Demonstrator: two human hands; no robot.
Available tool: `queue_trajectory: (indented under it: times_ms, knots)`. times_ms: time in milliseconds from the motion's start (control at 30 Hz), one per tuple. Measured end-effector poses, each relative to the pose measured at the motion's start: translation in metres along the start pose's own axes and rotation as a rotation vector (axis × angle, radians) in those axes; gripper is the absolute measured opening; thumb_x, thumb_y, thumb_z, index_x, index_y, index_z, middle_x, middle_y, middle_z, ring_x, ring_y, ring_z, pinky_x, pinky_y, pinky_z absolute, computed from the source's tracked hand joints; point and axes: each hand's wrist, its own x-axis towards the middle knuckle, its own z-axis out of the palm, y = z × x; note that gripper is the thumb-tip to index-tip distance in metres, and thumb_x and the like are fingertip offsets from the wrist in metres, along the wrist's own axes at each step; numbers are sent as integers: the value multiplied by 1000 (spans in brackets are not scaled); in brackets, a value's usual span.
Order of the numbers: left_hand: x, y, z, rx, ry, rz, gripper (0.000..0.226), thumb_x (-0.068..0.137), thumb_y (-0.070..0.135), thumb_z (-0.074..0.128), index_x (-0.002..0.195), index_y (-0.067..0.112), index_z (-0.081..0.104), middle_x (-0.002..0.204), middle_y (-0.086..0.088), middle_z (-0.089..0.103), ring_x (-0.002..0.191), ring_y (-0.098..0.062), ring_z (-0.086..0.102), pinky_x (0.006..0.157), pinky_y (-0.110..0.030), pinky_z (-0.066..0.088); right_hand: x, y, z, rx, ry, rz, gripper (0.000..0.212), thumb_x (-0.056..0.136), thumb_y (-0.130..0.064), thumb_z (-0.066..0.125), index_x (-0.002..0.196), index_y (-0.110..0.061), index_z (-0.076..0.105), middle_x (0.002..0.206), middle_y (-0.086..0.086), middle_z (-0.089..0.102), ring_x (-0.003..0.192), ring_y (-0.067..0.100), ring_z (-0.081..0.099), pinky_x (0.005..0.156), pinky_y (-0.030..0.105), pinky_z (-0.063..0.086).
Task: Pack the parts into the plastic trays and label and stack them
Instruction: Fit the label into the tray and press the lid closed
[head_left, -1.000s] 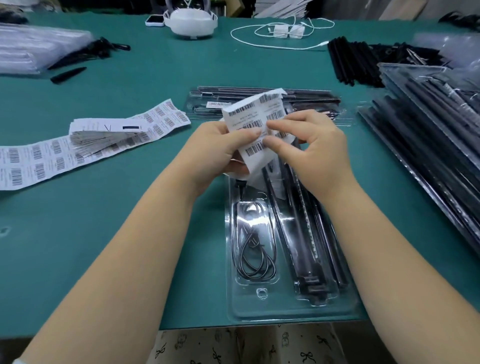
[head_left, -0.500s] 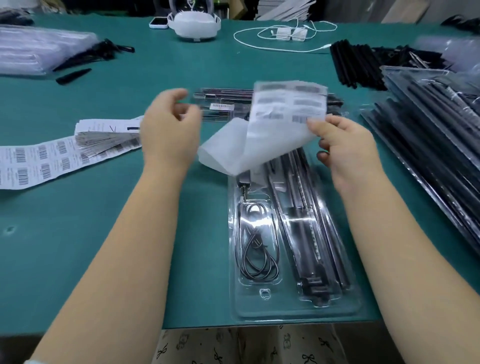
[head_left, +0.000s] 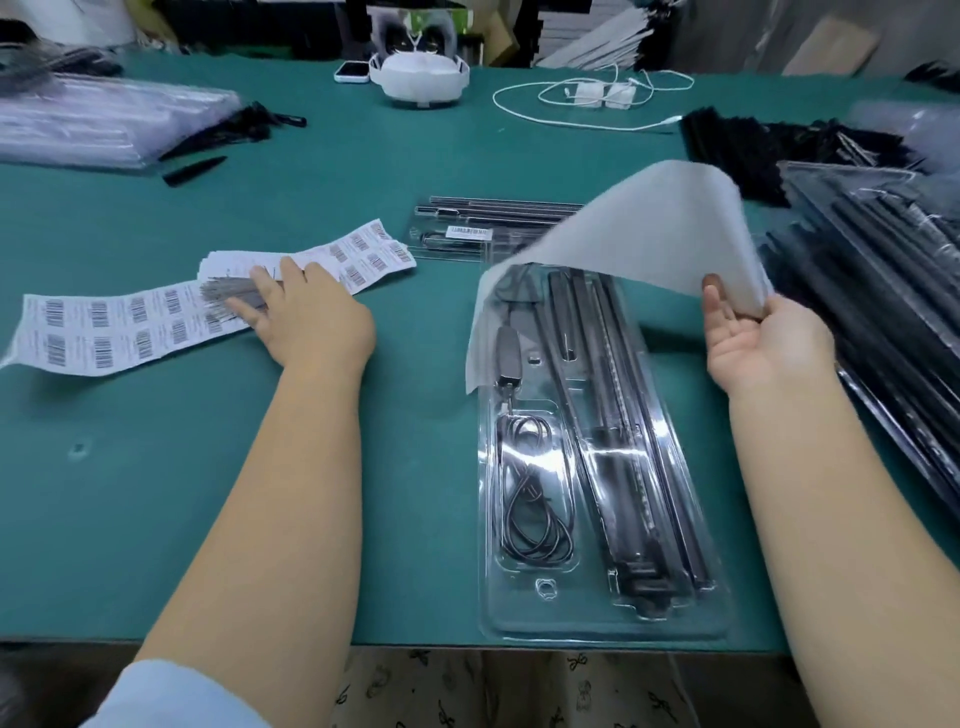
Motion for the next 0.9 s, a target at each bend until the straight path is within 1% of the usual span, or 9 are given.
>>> queue_trajectory:
  times_ms: [67, 200, 267, 300, 367, 467, 667, 800, 900]
  knots:
    - [-1, 1, 0, 34, -12, 4, 52, 88, 9, 37, 139, 7, 38, 154, -8, 24, 145, -31, 5, 113, -60, -2, 2, -3, -1, 81, 1, -53, 33, 102, -11, 27, 118, -1, 54, 106, 17, 62, 77, 26, 68, 62, 27, 58]
    - [-1, 1, 1, 5, 52, -48, 42, 82, 6, 43, 123, 13, 53, 139, -8, 39, 128, -33, 27, 107, -50, 20, 4, -2, -3, 190, -43, -48, 22, 101, -12, 37, 97, -2, 56, 107, 18, 61, 91, 30, 65, 82, 34, 55]
    - [-1, 2, 1, -15, 81, -102, 39, 81, 4, 45, 118, 13, 54, 133, -12, 41, 122, -34, 29, 99, -45, 22, 6, 0, -3, 111, -92, 13, 17, 99, -11, 41, 102, -2, 55, 110, 15, 58, 99, 28, 62, 85, 33, 52]
    - [-1, 2, 1, -10, 86, -119, 37, 81, 3, 46, 116, 12, 55, 131, -14, 41, 121, -34, 30, 96, -45, 23, 7, 1, -3, 54, -104, 24, 16, 98, -10, 43, 105, -2, 54, 109, 13, 57, 99, 27, 64, 83, 31, 53]
    - [0, 3, 2, 12, 85, -129, 35, 79, 1, 47, 110, 13, 59, 126, -15, 41, 119, -34, 31, 95, -44, 25, 9, 1, -2, -62, -75, 6, 11, 97, -7, 45, 102, -4, 54, 92, 7, 57, 75, 17, 67, 66, 24, 54]
    - [3, 0, 3, -2, 123, -132, 42, 74, -3, 48, 108, 18, 63, 130, -11, 39, 118, -32, 30, 96, -46, 24, 8, 2, 0, -258, -6, -33, 7, 91, -8, 55, 84, -10, 57, 70, -1, 56, 44, 5, 52, 43, 17, 38]
    - [4, -1, 3, -27, 148, -96, 56, 78, 1, 46, 130, 21, 46, 136, -8, 44, 130, -28, 27, 107, -62, 10, 7, 4, 3, -690, 82, -259, 8, 80, -9, 51, 78, -15, 54, 65, -3, 57, 42, 4, 52, 40, 15, 34]
    - [2, 1, 0, 0, 110, -131, 54, 78, 0, 45, 128, 21, 48, 133, -11, 42, 128, -34, 25, 107, -63, 7, 15, 4, 2, -939, 114, -322, 21, 78, -7, 48, 97, -7, 54, 77, 4, 55, 53, 14, 49, 38, 14, 32]
    - [2, 3, -3, 29, 94, -171, 45, 78, 2, 48, 118, 20, 58, 128, -14, 42, 127, -35, 26, 108, -58, 16, 19, 8, -2, -1225, 122, -436, 58, 80, -13, 55, 131, 0, 31, 109, 8, 51, 92, 25, 55, 65, 26, 49]
